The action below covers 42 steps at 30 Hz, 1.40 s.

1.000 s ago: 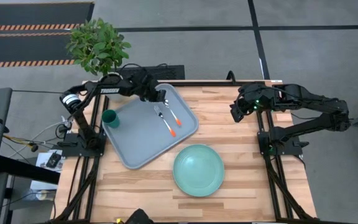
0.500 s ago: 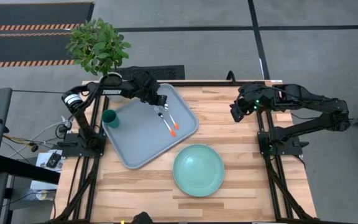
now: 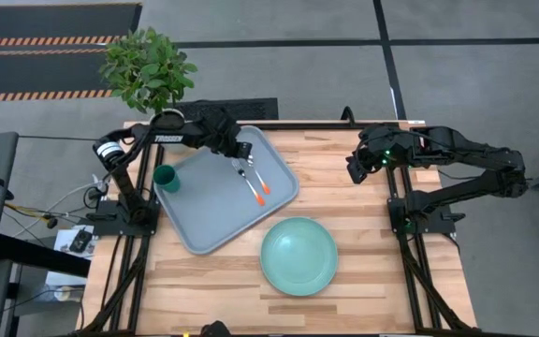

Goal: Pick and place plate/cup/fork/spoon on tray
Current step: Put the orange spoon on the gray serving tray, then put the green plate on the gray serving tray

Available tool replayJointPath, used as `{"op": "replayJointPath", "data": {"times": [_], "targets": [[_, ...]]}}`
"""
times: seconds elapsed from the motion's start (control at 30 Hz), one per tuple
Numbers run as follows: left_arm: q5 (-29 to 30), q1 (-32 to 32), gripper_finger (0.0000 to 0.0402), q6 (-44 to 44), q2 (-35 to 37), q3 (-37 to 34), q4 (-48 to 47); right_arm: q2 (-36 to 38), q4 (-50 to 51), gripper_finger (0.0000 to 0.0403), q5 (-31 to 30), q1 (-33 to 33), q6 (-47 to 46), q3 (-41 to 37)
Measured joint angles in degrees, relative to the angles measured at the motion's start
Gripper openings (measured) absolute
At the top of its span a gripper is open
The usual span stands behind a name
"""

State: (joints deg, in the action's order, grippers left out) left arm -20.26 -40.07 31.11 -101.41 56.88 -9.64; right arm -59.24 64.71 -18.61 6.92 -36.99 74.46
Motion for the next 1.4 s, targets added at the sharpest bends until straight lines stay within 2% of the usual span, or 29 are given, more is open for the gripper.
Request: {"op": "replayJointPath", "data": {"times": [0.7,1.1,1.27,1.4], "targets": [[4.5,1.2,0.0045,0.1,0.0,0.0,-0.6,0.0,0.0,0.0161,0.0,0.0,0.1,0.0],[5.8,1.2,0.0121,1.0,0.1,0.2,-0.1,0.0,0.0,0.0161,0.0,0.0,0.0,0.0],[2.8,1.1,0.0147,0.9,0.6,3.5,-0.4,0.0,0.0,0.0161,0.1,0.0,0.0,0.0],[2.6,1.1,0.0155,-1.7,1.4,7.4,-4.1,0.0,0.0,0.0161,0.1,0.0,0.0,0.0]]}}
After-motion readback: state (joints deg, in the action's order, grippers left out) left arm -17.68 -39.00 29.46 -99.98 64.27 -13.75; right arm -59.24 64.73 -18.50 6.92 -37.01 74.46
